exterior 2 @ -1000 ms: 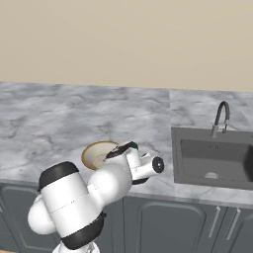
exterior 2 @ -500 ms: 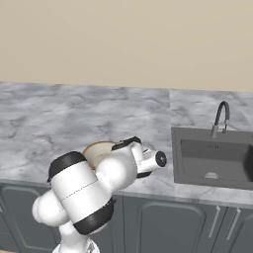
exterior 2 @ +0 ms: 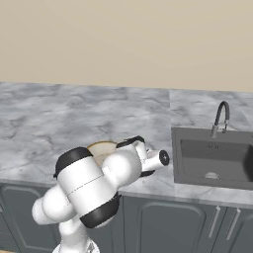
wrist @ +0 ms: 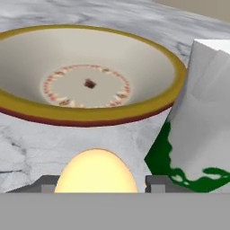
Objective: Gather the eggs and milk located in the vicinity of the sink area and place them right next to the bowl.
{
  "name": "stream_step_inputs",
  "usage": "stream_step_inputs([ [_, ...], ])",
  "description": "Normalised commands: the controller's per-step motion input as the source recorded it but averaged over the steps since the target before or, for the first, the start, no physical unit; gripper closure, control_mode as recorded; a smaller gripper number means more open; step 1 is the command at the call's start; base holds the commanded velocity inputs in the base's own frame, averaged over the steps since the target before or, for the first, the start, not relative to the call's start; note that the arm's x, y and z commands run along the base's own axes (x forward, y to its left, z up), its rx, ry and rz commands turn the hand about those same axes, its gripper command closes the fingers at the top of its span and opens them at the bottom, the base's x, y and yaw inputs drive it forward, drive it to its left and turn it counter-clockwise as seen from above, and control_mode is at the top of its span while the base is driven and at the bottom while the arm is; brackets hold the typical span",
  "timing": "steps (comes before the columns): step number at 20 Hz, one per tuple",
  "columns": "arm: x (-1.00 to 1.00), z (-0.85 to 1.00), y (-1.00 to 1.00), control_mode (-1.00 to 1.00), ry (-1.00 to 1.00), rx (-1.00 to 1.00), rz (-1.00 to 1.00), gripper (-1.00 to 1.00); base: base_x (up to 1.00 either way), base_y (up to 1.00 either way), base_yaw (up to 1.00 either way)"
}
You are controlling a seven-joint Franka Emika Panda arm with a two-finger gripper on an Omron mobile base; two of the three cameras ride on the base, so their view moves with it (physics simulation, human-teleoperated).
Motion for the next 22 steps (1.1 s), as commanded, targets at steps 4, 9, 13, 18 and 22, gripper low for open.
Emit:
stream_step_inputs([
  [4,0.00,0.00,0.00,-1.00,0.00,0.00,0.00,-1.00,0.00,0.00,0.00],
  [9,-0.22,0.00,0.00,-1.00,0.00,0.00,0.00,-1.00,0.00,0.00,0.00],
  [13,-0.28,0.04,-0.08,-1.00,0.00,0.00,-0.01,-1.00,0.00,0.00,0.00],
  [18,-0.32,0.32,-0.05,-1.00,0.01,0.00,-0.04,-1.00,0.00,0.00,0.00],
  [22,-0.27,0.44,-0.24,-1.00,0.14,0.00,-0.12,-1.00,0.00,0.00,0.00],
])
